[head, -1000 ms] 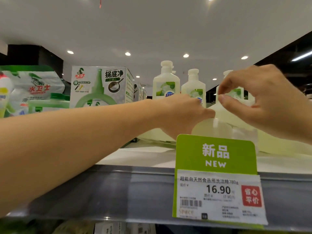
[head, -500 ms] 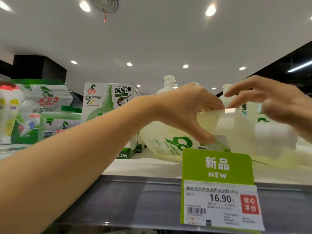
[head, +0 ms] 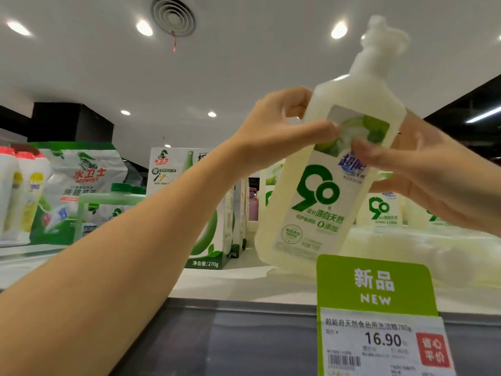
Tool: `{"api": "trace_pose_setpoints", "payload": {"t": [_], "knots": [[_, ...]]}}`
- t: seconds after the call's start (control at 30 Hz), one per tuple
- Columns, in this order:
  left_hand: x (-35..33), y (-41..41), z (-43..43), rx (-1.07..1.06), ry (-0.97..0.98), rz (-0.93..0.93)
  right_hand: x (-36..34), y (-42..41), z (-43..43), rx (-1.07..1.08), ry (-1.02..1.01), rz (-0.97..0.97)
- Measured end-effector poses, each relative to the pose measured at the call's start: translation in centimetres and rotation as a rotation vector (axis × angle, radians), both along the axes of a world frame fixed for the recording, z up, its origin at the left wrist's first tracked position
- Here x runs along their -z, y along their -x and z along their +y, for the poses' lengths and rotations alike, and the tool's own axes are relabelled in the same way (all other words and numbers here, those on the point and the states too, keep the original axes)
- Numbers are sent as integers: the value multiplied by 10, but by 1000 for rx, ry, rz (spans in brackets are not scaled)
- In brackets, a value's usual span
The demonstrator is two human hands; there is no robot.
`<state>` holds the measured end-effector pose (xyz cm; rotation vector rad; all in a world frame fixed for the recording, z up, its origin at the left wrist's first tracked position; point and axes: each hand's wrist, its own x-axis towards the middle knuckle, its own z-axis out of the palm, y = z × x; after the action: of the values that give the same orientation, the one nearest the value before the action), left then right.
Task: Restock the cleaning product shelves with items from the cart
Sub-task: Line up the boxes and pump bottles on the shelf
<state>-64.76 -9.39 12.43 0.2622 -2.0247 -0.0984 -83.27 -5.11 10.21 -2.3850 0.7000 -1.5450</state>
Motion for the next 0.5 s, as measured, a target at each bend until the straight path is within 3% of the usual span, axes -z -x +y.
{"api": "trace_pose_setpoints", "payload": {"t": [0.03,0.2,0.33,0.5], "knots": [[-2,-1,0,-11,-31,38,10,0,6,0,-103,-14],[-9,-4,-2,-119,-227,135,-7,-14,-4,-21,-186,19],[-12,-6,1,-140,-161,146,-12,-10,-12,-59,-275,90],[-12,-4,0,-225,-38,224,-16,-14,-9,107,-206,161]]}}
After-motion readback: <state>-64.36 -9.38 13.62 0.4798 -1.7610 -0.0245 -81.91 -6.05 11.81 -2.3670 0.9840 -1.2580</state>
